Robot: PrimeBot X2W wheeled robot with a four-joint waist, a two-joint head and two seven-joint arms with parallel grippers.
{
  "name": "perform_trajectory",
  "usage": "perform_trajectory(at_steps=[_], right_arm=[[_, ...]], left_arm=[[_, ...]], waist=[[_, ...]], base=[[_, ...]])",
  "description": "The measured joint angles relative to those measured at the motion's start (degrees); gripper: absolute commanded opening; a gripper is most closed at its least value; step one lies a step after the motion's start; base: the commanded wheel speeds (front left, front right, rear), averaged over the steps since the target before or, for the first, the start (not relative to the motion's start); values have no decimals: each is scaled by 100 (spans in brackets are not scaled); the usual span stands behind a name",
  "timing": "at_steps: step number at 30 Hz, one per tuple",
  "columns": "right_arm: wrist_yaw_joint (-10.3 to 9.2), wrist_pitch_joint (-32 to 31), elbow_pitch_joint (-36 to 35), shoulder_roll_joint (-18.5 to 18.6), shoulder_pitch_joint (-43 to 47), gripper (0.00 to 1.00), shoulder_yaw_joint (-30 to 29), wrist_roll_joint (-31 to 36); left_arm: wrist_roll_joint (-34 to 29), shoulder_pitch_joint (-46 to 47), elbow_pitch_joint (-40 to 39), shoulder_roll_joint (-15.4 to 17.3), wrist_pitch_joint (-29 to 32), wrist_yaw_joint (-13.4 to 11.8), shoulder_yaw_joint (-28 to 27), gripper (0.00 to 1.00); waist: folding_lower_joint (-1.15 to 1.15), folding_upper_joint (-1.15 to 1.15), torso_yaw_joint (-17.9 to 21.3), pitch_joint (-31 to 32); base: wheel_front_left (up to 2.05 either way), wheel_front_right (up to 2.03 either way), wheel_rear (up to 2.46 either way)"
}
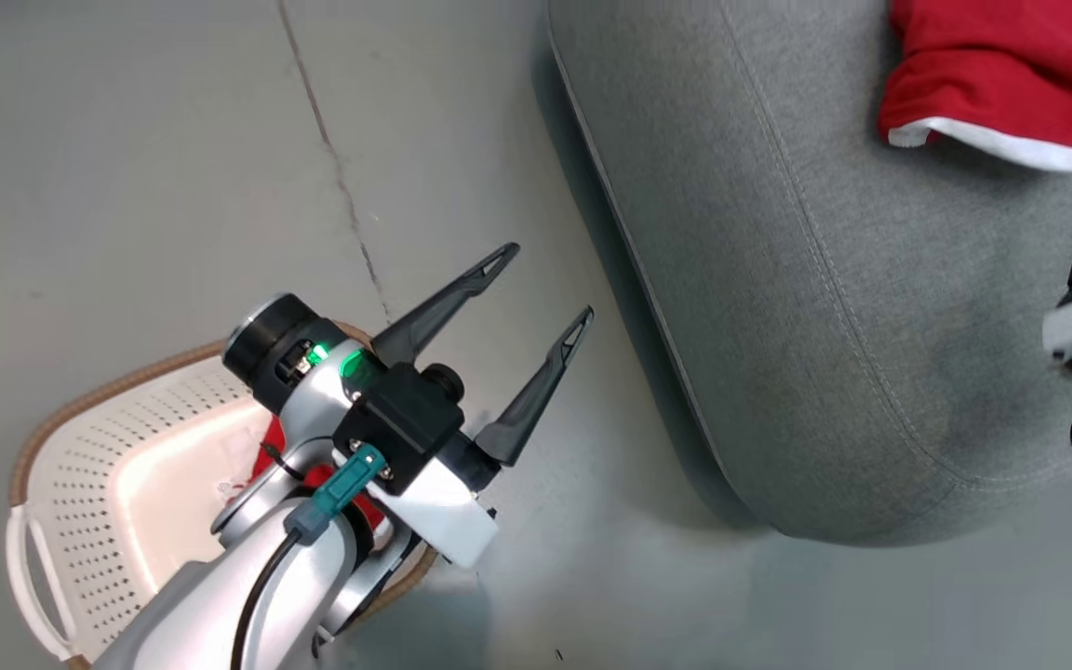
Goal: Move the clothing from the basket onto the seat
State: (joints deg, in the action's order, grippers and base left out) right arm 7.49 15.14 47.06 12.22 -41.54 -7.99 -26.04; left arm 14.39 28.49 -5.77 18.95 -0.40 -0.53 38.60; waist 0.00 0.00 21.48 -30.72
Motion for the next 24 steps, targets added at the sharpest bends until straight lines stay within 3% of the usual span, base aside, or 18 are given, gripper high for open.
perform_trajectory(at_steps=[4, 10, 17, 24], right_arm=[[0, -1, -567, -157, 655, 100, -84, 146], [0, 0, -1864, -391, 1625, 100, -97, 480], [0, 0, -3299, -625, 2431, 100, 269, 876], [0, -358, -4152, -705, 2836, 100, 623, 1225]], left_arm=[[145, -237, 151, -153, -291, -112, -7, 100], [313, -623, 366, -342, -667, -478, -175, 100], [543, -1023, 525, -514, -1002, -890, -460, 100], [733, -1253, 554, -501, -1211, -1168, -857, 100]], waist=[[0, 0, -141, 354], [0, 0, -518, 854], [0, 0, -1055, 1364], [0, 0, -1505, 1818]], base=[[0, 0, 0], [0, 0, 0], [0, 0, 0], [0, 0, 0]])
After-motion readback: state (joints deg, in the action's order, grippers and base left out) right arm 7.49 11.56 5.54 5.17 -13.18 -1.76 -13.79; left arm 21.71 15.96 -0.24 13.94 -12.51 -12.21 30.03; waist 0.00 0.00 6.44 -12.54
